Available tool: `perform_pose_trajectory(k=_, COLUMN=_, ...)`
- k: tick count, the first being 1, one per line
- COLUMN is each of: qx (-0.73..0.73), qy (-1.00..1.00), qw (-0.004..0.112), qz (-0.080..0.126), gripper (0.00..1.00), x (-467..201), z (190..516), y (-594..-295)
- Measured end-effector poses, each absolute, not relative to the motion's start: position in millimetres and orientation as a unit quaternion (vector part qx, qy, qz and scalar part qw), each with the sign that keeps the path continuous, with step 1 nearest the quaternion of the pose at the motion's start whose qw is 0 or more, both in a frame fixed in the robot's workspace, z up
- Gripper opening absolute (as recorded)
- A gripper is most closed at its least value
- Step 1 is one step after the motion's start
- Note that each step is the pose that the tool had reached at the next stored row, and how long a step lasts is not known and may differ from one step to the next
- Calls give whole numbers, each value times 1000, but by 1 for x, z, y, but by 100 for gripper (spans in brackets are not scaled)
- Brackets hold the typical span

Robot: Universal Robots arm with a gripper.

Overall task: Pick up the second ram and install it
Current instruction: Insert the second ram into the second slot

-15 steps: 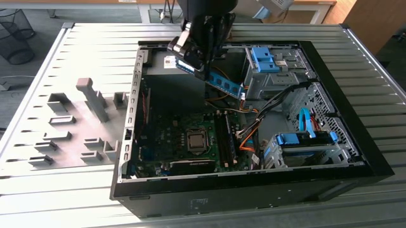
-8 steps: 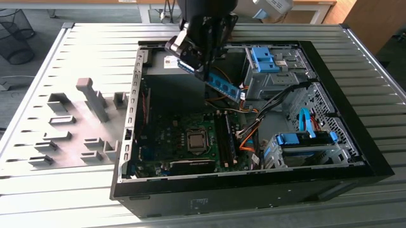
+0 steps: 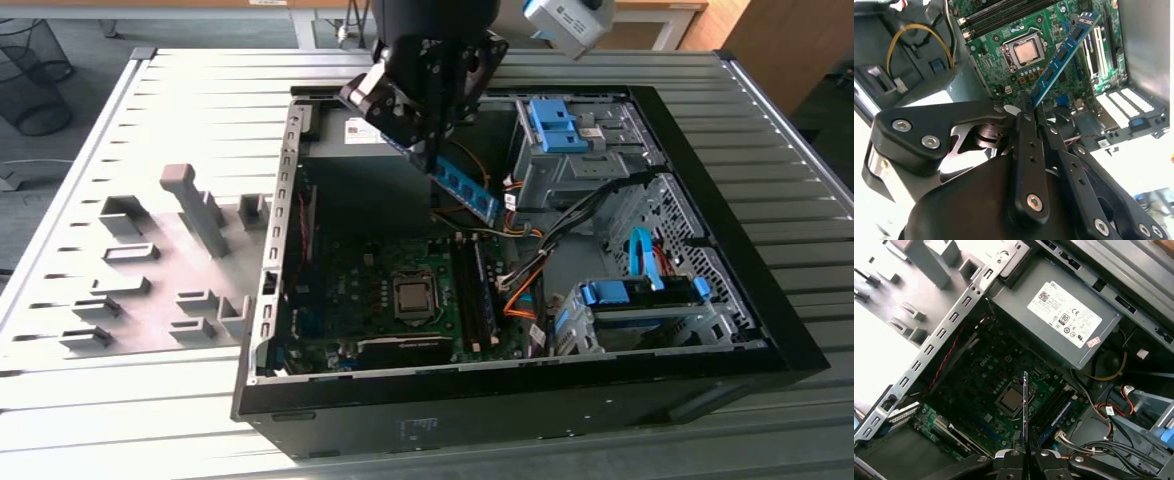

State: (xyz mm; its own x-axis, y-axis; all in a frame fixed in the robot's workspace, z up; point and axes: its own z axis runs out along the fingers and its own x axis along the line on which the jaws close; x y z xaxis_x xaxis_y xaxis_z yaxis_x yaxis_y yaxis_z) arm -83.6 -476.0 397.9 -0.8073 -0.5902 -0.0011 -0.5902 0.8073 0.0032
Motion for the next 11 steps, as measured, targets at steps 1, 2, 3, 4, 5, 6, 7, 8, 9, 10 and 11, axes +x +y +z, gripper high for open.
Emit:
perform_pose_trajectory(k=1, qx=-302, qy=953, qw=0, qz=2, gripper=14, x=-84, z=398, y=-476)
perform_pose_trajectory(k=2, qx=-292, qy=956, qw=0, qz=2, gripper=14, x=-84, z=397, y=-476)
perform_pose_trajectory(k=3, qx=-283, qy=959, qw=0, qz=2, gripper=14, x=-84, z=397, y=-476)
perform_pose_trajectory(k=4, qx=-275, qy=961, qw=0, qz=2, gripper=14, x=-84, z=397, y=-476)
perform_pose_trajectory(k=5, qx=-266, qy=964, qw=0, qz=2, gripper=14, x=-84, z=396, y=-476)
perform_pose_trajectory(k=6, qx=-257, qy=966, qw=0, qz=2, gripper=14, x=-84, z=396, y=-476)
perform_pose_trajectory(k=7, qx=-249, qy=969, qw=0, qz=2, gripper=14, x=-84, z=396, y=-476)
perform_pose_trajectory(k=8, qx=-241, qy=971, qw=0, qz=2, gripper=14, x=-84, z=396, y=-476)
perform_pose_trajectory(k=9, qx=-233, qy=973, qw=0, qz=2, gripper=14, x=-84, z=396, y=-476)
perform_pose_trajectory(k=10, qx=-224, qy=975, qw=0, qz=2, gripper=14, x=-84, z=395, y=-476)
perform_pose_trajectory(k=11, qx=-215, qy=977, qw=0, qz=2, gripper=14, x=-84, z=395, y=-476)
